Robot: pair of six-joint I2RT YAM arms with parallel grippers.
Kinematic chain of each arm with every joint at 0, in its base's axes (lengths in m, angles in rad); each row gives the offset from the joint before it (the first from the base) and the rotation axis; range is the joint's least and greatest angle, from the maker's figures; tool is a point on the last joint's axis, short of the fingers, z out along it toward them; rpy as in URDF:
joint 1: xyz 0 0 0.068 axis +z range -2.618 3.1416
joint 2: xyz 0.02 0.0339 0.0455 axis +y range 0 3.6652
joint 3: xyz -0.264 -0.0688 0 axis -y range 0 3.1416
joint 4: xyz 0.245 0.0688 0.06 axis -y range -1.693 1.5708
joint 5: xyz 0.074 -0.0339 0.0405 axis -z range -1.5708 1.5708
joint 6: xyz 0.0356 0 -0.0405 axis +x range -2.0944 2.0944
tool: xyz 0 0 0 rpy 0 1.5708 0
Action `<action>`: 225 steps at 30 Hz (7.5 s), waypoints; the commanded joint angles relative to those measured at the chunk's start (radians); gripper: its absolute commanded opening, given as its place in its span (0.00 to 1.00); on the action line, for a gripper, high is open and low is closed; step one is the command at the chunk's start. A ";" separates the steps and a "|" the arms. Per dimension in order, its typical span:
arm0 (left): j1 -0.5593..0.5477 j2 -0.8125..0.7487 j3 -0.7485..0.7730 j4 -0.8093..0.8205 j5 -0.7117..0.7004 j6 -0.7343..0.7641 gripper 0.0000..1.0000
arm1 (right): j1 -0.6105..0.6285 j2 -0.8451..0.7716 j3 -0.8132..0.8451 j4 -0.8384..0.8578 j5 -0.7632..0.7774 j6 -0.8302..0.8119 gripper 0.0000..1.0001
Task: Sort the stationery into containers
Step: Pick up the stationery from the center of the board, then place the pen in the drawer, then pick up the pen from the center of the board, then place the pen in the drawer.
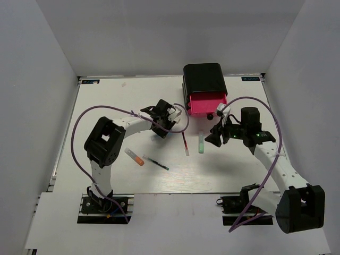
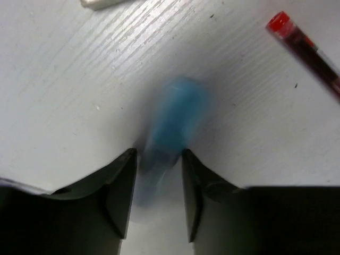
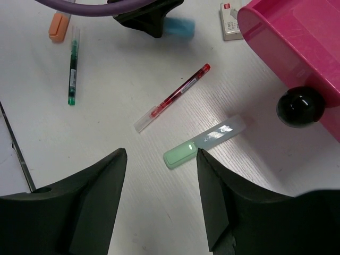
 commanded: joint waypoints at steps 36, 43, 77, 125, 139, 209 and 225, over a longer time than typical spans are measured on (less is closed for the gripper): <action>-0.077 -0.152 0.311 0.487 0.490 -0.022 0.09 | -0.104 -0.306 -0.132 0.298 0.290 0.155 0.00; -0.127 -0.015 0.416 0.485 0.396 -0.013 0.12 | -0.111 -0.286 -0.143 0.312 0.333 0.174 0.00; -0.163 -0.420 0.075 0.520 0.143 -0.103 0.72 | -0.130 -0.137 -0.144 0.097 -0.065 -0.154 0.55; -0.144 -1.192 -0.647 0.212 -0.515 -0.158 0.85 | 0.361 0.280 -0.107 0.115 0.559 -1.319 0.63; -0.144 -1.164 -0.647 0.212 -0.534 -0.158 0.85 | 0.413 0.409 -0.014 -0.013 0.536 -1.526 0.65; -0.144 -1.153 -0.656 0.212 -0.554 -0.158 0.85 | 0.445 0.199 0.547 -0.198 0.283 -0.595 0.06; -0.144 -1.204 -0.636 -0.018 -0.515 -0.647 0.87 | 0.318 0.302 0.360 0.151 0.551 -0.658 0.13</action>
